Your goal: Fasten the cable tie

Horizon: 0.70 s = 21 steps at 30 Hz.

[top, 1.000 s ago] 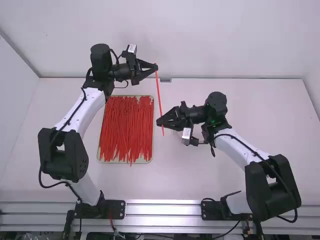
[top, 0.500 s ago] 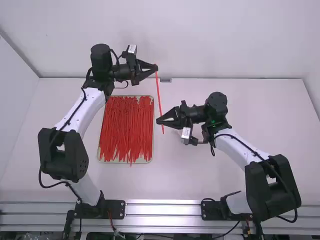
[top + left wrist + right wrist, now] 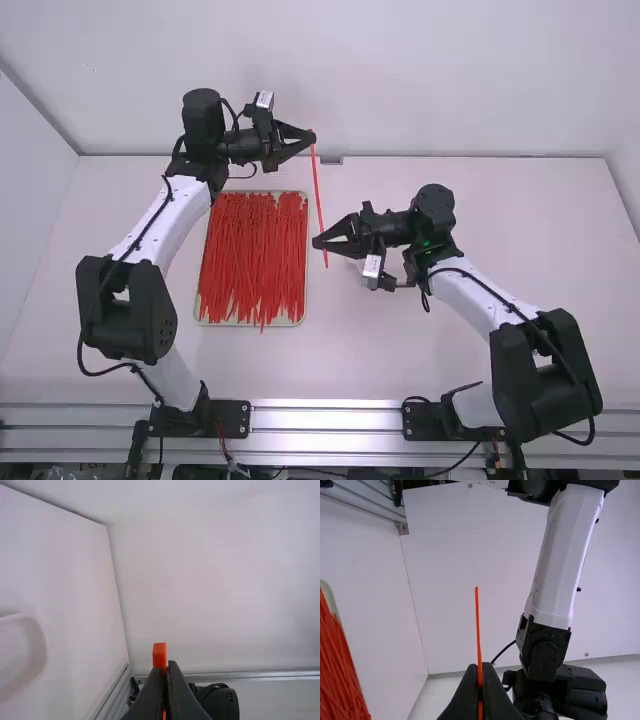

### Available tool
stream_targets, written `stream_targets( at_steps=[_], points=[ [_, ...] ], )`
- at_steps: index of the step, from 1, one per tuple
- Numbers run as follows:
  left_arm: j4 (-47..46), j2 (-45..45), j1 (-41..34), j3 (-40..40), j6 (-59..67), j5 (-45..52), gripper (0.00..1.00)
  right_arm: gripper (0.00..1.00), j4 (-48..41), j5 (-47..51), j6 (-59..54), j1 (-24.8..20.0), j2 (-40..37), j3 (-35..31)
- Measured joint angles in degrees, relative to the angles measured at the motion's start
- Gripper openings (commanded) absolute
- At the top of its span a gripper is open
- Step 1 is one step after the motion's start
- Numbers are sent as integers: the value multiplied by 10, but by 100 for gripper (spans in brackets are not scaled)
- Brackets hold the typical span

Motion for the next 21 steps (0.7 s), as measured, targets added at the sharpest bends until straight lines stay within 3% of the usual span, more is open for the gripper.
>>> stream_targets(
  at_steps=[11, 21],
  points=[
    [-1, 0, 0, 0, 15, 2, 2, 0, -3, 7, 22, 0, 0, 0],
    [-26, 0, 0, 0, 45, 2, 2, 0, -3, 13, 151, 0, 0, 0]
  ],
)
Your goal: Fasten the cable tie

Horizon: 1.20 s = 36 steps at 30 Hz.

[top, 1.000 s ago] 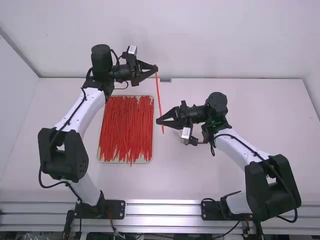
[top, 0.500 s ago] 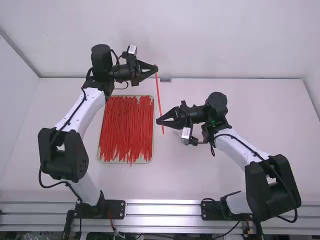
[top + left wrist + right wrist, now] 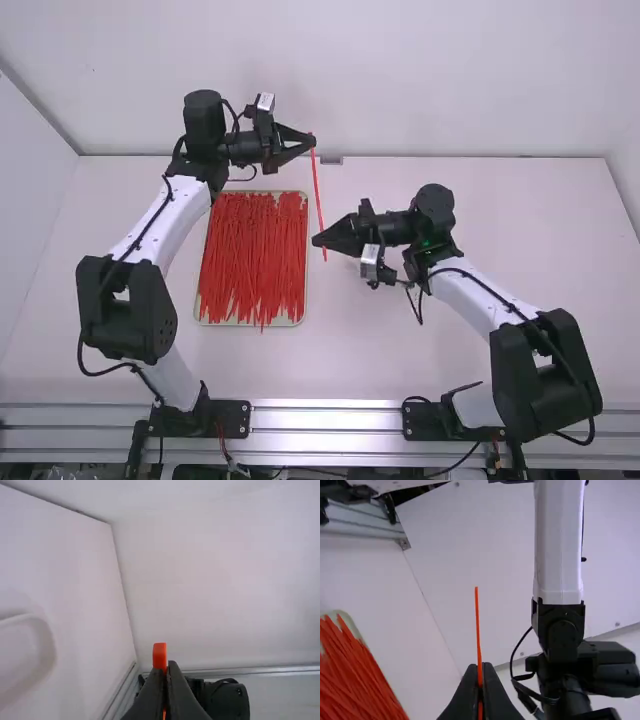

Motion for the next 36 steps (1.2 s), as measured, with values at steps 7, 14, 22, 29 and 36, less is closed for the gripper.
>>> stream_targets(
  at_steps=[7, 14, 22, 29, 36],
  points=[
    [0, 0, 0, 0, 0, 4, 2, 0, 8, 10, 105, 0, 0, 0],
    [0, 0, 0, 0, 15, 5, 2, 0, 17, 12, 170, 0, 0, 0],
    [1, 0, 0, 0, 24, 9, 2, 0, 17, -21, 186, -15, 0, 0],
    [0, 0, 0, 0, 26, 11, 2, 0, 17, -26, 189, -9, 0, 0],
    [0, 0, 0, 0, 30, 11, 2, 0, 15, -30, 191, -9, 0, 0]
  ],
)
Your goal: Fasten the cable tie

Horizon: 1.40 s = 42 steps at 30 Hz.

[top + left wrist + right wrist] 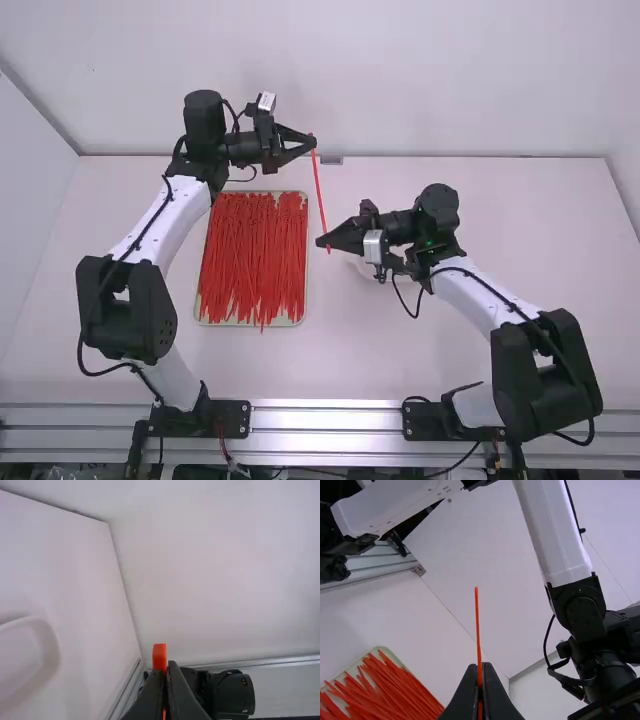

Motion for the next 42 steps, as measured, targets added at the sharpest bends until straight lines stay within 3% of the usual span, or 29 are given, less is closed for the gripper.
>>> stream_targets(
  at_steps=[11, 16, 26, 32, 37, 42],
  points=[
    [-2, 0, 0, 0, 16, 23, 2, 0, 4, -20, 33, 9, 0, 0],
    [-4, 0, 0, 0, 36, 25, 2, 0, 15, 10, 101, 26, 0, 1],
    [22, 0, 0, 0, 60, 23, 2, 0, 212, 98, 344, 47, 0, 18],
    [153, 0, 0, -3, 79, 32, 2, 0, 298, 179, 583, 46, 0, 18],
    [295, 0, 0, -4, 101, 51, 2, 0, 276, 210, 756, 41, 0, 18],
    [413, 0, 0, -4, 120, 78, 2, 0, 252, 219, 826, 43, 1, 18]
  ],
)
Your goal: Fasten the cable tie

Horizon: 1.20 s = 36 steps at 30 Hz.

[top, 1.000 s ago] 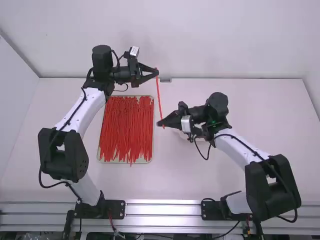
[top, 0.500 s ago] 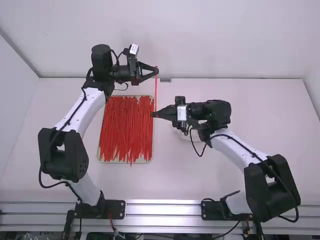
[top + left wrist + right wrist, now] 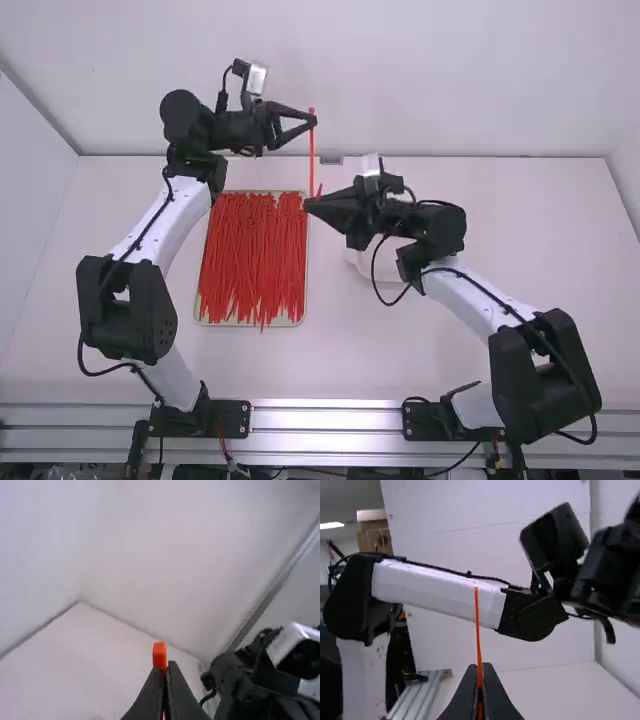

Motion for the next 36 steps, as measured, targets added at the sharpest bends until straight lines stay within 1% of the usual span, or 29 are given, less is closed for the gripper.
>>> stream_targets(
  at_steps=[4, 7, 9, 10, 11, 17, 23, 26, 28, 29, 32, 34, 36],
  points=[
    [72, 0, 0, 0, 26, 44, 2, 0, -2, 17, 60, 0, 0, 0],
    [127, 0, 0, 0, 38, 89, 2, 0, -37, 35, 122, 2, 0, 0],
    [135, 0, 0, 0, 40, 98, 2, 0, -55, 43, 139, 4, 0, 0],
    [140, 0, 0, 0, 41, 106, 3, 0, -70, 50, 156, 8, 0, 0],
    [142, 0, 0, 0, 44, 110, 2, 0, -73, 53, 162, 12, 0, 0],
    [136, 0, 0, 0, 78, 123, 1, 0, -75, 73, 218, 41, 0, 0],
    [147, 0, 1, -7, 128, 126, 1, 0, -76, 75, 257, 46, 0, 0],
    [183, 0, 9, -30, 152, 126, 1, 0, -84, 75, 271, 45, 0, 0],
    [248, 0, 19, -55, 159, 126, 1, 0, -113, 76, 274, 45, 0, 0],
    [248, 0, 19, -55, 159, 126, 1, 0, -113, 76, 274, 45, 0, 0],
    [376, 0, 23, -94, 141, 127, 1, 0, -157, 91, 263, 51, 0, 0],
    [405, 0, 23, -105, 130, 130, 1, 0, -162, 99, 256, 56, 0, 0],
    [411, 0, 23, -112, 118, 132, 1, 0, -161, 106, 250, 61, 0, 0]
  ],
)
